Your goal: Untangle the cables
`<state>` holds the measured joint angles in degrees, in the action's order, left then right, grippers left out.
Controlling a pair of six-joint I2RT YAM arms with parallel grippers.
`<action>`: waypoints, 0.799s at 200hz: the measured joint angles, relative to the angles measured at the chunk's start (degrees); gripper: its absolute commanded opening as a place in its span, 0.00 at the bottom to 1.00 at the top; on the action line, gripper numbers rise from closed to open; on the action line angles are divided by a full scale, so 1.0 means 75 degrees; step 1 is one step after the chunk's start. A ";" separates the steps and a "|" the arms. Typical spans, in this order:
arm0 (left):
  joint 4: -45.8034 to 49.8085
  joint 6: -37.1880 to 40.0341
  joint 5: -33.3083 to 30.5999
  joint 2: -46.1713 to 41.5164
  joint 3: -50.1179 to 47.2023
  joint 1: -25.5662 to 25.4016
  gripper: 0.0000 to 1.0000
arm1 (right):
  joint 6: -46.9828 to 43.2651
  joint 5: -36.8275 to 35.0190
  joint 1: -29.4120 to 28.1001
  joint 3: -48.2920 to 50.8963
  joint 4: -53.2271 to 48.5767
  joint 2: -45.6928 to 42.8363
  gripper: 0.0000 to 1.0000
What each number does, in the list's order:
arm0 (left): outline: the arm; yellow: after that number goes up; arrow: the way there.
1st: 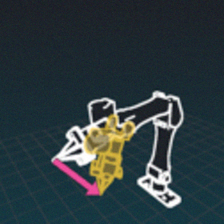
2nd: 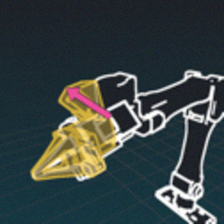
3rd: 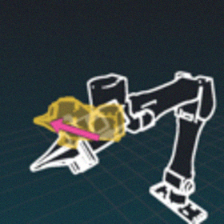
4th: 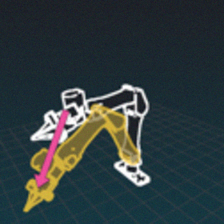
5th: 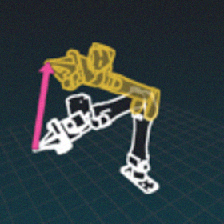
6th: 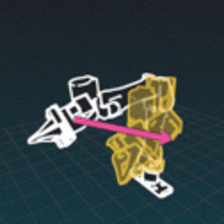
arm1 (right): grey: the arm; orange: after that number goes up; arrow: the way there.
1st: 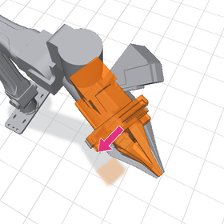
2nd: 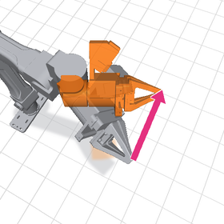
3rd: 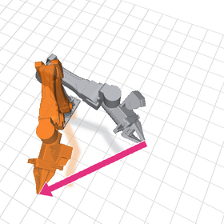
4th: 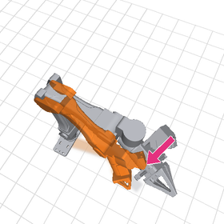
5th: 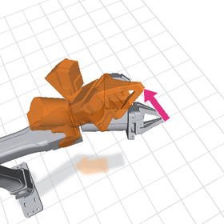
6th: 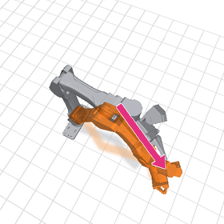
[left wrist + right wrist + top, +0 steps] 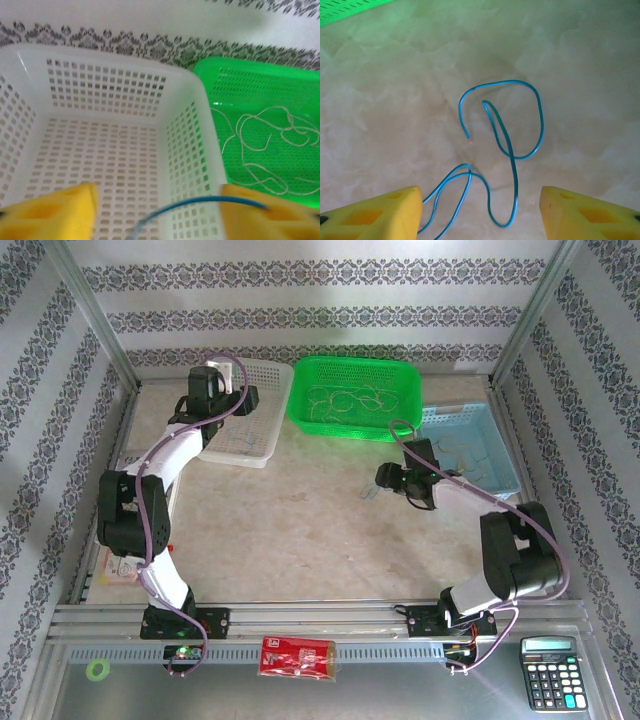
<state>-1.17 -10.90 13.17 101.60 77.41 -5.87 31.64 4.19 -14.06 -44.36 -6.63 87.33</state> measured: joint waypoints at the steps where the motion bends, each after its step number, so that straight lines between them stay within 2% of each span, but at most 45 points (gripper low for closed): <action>1: 0.0006 0.0006 0.0012 0.0000 0.0000 0.0000 0.88 | 0.0000 -0.0012 0.0000 -0.0015 0.0003 0.0035 0.63; 33: 0.0108 0.0032 0.0198 -0.0087 -0.0003 0.0000 0.96 | -0.0076 -0.0079 0.0012 -0.0309 0.0009 0.0542 0.60; 50: 0.0108 0.0029 0.0312 -0.0207 -0.0006 0.0000 0.98 | -0.0114 -0.0102 0.0012 -0.0402 0.0017 0.0664 0.54; 84: 0.0105 -0.0017 0.0574 -0.0632 -0.0184 0.0000 1.00 | -0.0329 -0.0131 0.0061 -0.0597 0.0067 0.0915 0.23; 115: 0.0108 -0.0041 0.0632 -0.0886 -0.0254 0.0000 1.00 | -0.0452 -0.0114 0.0064 -0.0632 0.0102 0.1000 0.00; 160: 0.0647 -0.0184 -0.0227 -0.0909 -0.0242 0.0000 1.00 | -0.0542 0.0061 0.0064 -0.0638 0.0119 0.0970 0.00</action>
<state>3.68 -12.27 11.46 94.78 75.59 -5.87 27.57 4.64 -13.58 -49.15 -5.74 94.61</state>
